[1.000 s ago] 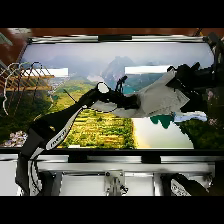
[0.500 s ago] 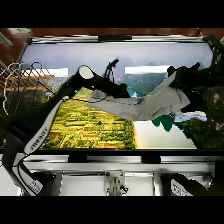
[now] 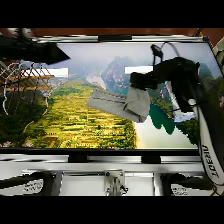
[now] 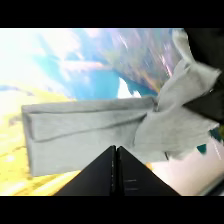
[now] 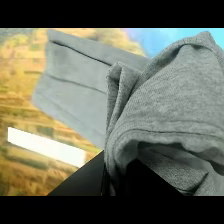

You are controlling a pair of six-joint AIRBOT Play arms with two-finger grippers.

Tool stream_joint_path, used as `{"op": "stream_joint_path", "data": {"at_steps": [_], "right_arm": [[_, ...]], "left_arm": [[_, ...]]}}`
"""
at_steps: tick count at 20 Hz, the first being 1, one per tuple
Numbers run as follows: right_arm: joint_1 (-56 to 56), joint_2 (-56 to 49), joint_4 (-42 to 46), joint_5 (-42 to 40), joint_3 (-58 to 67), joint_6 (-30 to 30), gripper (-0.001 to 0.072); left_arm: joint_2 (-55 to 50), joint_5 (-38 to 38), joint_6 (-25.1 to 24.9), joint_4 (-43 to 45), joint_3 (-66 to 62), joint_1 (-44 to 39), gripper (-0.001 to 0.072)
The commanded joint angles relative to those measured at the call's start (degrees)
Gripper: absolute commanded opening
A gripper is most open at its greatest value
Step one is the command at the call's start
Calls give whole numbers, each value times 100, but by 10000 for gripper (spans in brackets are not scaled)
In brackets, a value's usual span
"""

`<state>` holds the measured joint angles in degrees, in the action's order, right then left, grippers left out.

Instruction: Fold the shirts.

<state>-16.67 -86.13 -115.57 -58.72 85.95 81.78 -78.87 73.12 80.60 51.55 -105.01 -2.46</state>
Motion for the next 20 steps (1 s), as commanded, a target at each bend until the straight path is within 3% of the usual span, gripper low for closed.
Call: {"op": "stream_joint_path", "data": {"at_steps": [1, 7, 8, 9, 10, 12, 16, 19, 20], "right_arm": [[-743, -691, -343, 1373, 4, -17, 70], [-1036, -1510, -1965, 2295, 4, -50, 97], [-1036, -1563, -2151, 2256, 4, -50, 194], [-1036, -1598, -2334, 2186, 4, -44, 402], [-1036, -1596, -2428, 2140, 4, 50, 460], [-979, -1532, -2597, 1899, 7, 398, 460], [-321, -1110, -1816, 686, 7, 627, 460], [562, -723, -254, -538, 4, 170, 479], [879, -673, 343, -1032, 4, -70, 622]], "left_arm": [[791, 118, 7, 140, -2, 1051, 38], [1139, 647, 2, 140, 0, 1711, 39], [1130, 643, 0, 140, 9, 1698, 38], [1117, 638, -24, 140, 15, 1694, 38], [1099, 638, -37, 140, 17, 1694, 38], [1062, 640, -37, 140, 17, 1694, 39], [1049, 636, -42, 144, 208, 1696, 39], [1049, 599, -61, 144, 382, 1696, 39], [1047, 599, -61, 144, 389, 1696, 39]]}}
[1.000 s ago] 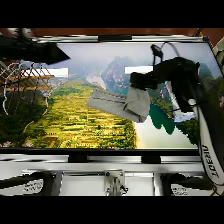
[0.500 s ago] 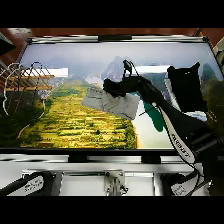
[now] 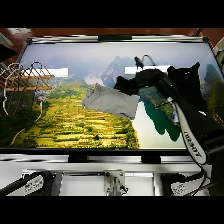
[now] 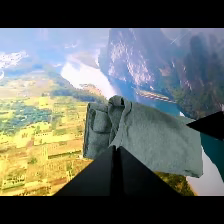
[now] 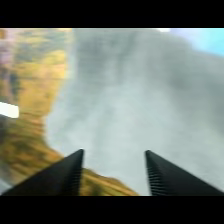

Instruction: Fold the shirts.

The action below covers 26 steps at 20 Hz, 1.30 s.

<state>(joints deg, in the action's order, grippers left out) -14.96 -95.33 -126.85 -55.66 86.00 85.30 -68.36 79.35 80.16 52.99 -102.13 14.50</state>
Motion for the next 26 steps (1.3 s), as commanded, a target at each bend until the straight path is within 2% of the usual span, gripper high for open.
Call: {"op": "stream_joint_path", "data": {"at_steps": [1, 3, 6, 10, 13, 14, 16, 17, 20, 23, 26], "right_arm": [[964, 234, 1698, -1714, -55, -555, 625], [1296, 227, 1198, -1663, -522, -551, 625], [1191, 70, 437, -767, -1145, -442, 625], [861, -555, -476, -431, -1154, -101, 625], [658, -791, -708, -260, -1154, -74, 622], [616, -833, -782, -216, -1154, -20, 527], [590, -817, -973, -66, -1023, 398, 98], [621, -811, -973, -63, -787, 616, 71], [883, -796, -935, -7, 492, 887, 70], [1410, -796, -909, 382, 1902, 730, 70], [2092, -796, -909, 785, 2726, 372, 70]], "left_arm": [[-2, -26, -17, 0, 98, 0, 39], [-2, -28, -17, -2, 101, 0, 39], [-2, -129, -11, -4, 98, 0, 39], [-2, -129, -11, -4, 98, 0, 39], [-2, -129, -11, -4, 98, 0, 39], [-2, -129, -13, -4, 98, 0, 39], [-2, -129, -11, -4, 98, 0, 39], [-2, -129, -11, -4, 98, 0, 39], [0, -127, -11, -11, 98, -2, 39], [17, -87, -15, -153, 98, -2, 39], [44, -61, -15, -227, 98, -42, 39]]}}
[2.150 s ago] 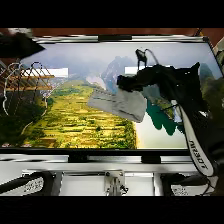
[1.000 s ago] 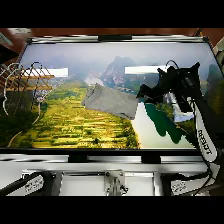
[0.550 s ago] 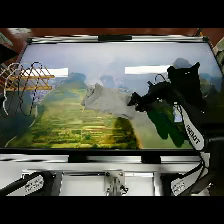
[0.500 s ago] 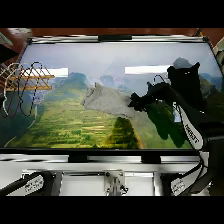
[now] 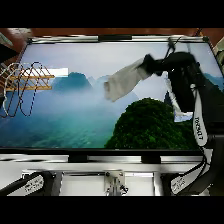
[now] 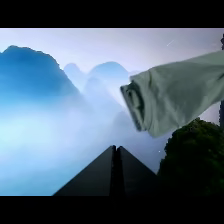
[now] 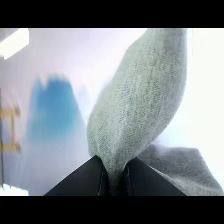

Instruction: Fold the shirts.

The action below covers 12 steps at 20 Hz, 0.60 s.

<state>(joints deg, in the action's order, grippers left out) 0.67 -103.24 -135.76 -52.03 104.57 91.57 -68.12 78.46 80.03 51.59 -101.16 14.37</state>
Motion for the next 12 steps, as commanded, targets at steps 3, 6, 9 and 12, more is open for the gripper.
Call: {"op": "stream_joint_path", "data": {"at_steps": [3, 6, 9, 12], "right_arm": [[1187, -4, -20, 518, 1134, -557, 70], [1762, 37, -24, 433, 1154, -859, 70], [2310, 201, 153, -149, 1154, -863, 70], [2820, 503, 1187, -940, 1154, -1128, 70]], "left_arm": [[22, 28, -2, -103, 2, -192, 39], [22, 28, -2, -103, 2, -402, 39], [24, 28, 0, -103, 2, -570, 39], [24, 28, 0, -103, 2, -723, 39]]}}
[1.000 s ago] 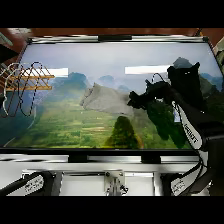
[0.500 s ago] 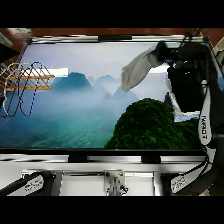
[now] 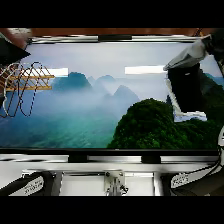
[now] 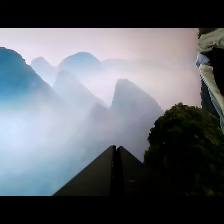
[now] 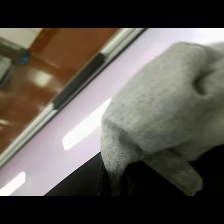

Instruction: Fold the shirts.

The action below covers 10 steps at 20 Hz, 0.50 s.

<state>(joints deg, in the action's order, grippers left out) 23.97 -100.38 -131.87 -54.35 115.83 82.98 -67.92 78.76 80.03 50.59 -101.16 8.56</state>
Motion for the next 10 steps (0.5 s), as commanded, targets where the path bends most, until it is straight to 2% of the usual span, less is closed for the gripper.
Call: {"op": "stream_joint_path", "data": {"at_steps": [1, 7, 10], "right_arm": [[621, 313, 1156, -1086, 28, -431, 70], [922, 643, 2361, -3869, 22, -1047, 71], [866, 638, 2677, -4594, -184, -1333, 71]], "left_arm": [[4, -7, 0, -2, 2, -186, 39], [4, -11, -4, -4, 2, -264, 39], [4, -13, -138, -4, 2, -264, 39]]}}
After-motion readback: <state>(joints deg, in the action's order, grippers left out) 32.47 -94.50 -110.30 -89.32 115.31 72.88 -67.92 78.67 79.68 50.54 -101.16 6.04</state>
